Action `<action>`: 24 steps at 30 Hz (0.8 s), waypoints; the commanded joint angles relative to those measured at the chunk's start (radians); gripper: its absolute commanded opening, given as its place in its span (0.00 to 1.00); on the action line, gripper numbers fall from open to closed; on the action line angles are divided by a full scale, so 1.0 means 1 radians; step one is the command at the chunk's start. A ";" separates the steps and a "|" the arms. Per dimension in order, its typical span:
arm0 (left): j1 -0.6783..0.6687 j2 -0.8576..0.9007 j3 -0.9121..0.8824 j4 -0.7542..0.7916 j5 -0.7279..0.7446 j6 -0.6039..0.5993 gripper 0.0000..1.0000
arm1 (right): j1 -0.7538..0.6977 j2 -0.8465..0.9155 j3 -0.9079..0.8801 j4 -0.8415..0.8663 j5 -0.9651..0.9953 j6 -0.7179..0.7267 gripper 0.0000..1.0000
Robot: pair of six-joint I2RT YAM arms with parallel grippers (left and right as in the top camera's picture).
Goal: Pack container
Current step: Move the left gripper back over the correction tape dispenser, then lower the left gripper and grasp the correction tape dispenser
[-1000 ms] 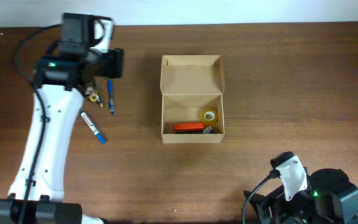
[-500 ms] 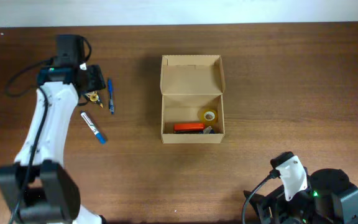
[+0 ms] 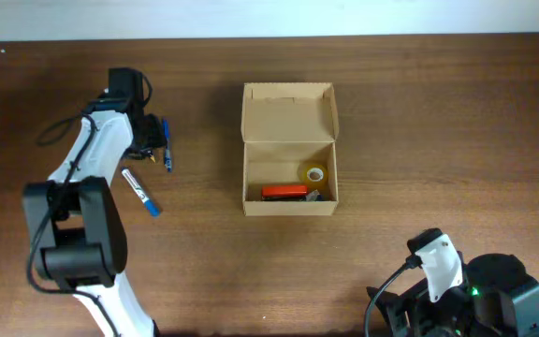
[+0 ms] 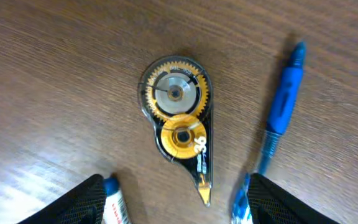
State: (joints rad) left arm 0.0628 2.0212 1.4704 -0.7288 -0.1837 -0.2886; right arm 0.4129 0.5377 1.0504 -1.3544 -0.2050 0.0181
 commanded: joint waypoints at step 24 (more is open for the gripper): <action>0.039 0.101 -0.006 0.146 0.091 -0.056 0.71 | -0.001 -0.002 0.000 0.004 -0.010 -0.006 0.99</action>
State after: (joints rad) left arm 0.0975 2.0796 1.4696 -0.5846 -0.1040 -0.3096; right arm 0.4129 0.5377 1.0504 -1.3544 -0.2050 0.0181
